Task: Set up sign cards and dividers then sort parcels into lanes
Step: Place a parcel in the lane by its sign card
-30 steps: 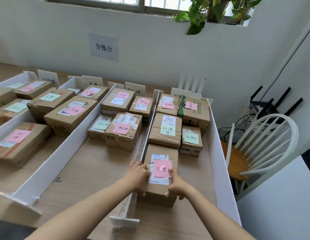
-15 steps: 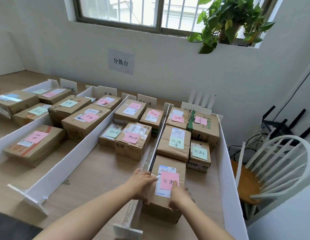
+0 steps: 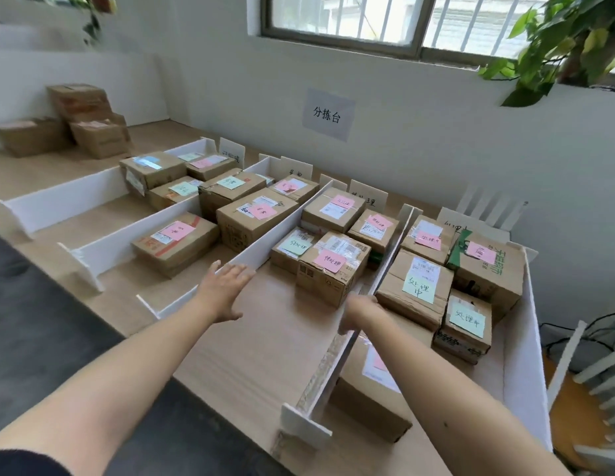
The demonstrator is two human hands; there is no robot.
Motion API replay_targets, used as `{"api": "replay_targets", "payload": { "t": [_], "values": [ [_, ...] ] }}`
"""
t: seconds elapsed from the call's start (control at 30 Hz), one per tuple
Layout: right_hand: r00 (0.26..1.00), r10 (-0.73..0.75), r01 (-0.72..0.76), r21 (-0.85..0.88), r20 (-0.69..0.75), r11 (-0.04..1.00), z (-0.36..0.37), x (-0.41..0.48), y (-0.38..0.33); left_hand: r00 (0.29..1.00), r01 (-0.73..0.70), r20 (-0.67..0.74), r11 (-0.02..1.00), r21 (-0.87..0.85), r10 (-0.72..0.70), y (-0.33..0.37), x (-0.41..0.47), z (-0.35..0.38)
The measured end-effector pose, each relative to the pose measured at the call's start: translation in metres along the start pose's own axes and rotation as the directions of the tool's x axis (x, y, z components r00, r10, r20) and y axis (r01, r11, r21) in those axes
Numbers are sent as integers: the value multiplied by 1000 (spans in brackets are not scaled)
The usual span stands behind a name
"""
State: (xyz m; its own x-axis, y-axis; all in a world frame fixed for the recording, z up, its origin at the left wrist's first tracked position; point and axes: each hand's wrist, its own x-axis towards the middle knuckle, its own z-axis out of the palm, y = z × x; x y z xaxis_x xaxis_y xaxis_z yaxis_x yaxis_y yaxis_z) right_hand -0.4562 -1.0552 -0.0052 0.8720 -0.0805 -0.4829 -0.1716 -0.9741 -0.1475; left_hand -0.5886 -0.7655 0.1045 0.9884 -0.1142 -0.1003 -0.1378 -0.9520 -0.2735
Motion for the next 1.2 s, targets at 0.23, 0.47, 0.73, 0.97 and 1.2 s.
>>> {"api": "replay_targets", "payload": {
  "t": [0.23, 0.47, 0.73, 0.97, 1.2],
  "values": [
    [932, -325, 332, 14, -161, 943, -77, -158, -117, 962, 274, -5, 961, 28, -274, -101, -31, -4],
    [814, -531, 518, -117, -237, 847, -82, -166, -216, 902, 428, -52, 904, -3, -428, -188, -55, -1],
    [682, -674, 661, -154, -284, 734, -68, -173, -353, 836, 548, -9, 835, -48, -549, -295, -84, 18],
    [588, -769, 718, -276, -252, 639, -54, -187, -473, 769, 631, -40, 768, -110, -638, -390, -109, 33],
    [556, -792, 772, -196, -253, 604, -32, -199, -588, 715, 690, -33, 713, -125, -698, -476, -143, 54]
  ]
}}
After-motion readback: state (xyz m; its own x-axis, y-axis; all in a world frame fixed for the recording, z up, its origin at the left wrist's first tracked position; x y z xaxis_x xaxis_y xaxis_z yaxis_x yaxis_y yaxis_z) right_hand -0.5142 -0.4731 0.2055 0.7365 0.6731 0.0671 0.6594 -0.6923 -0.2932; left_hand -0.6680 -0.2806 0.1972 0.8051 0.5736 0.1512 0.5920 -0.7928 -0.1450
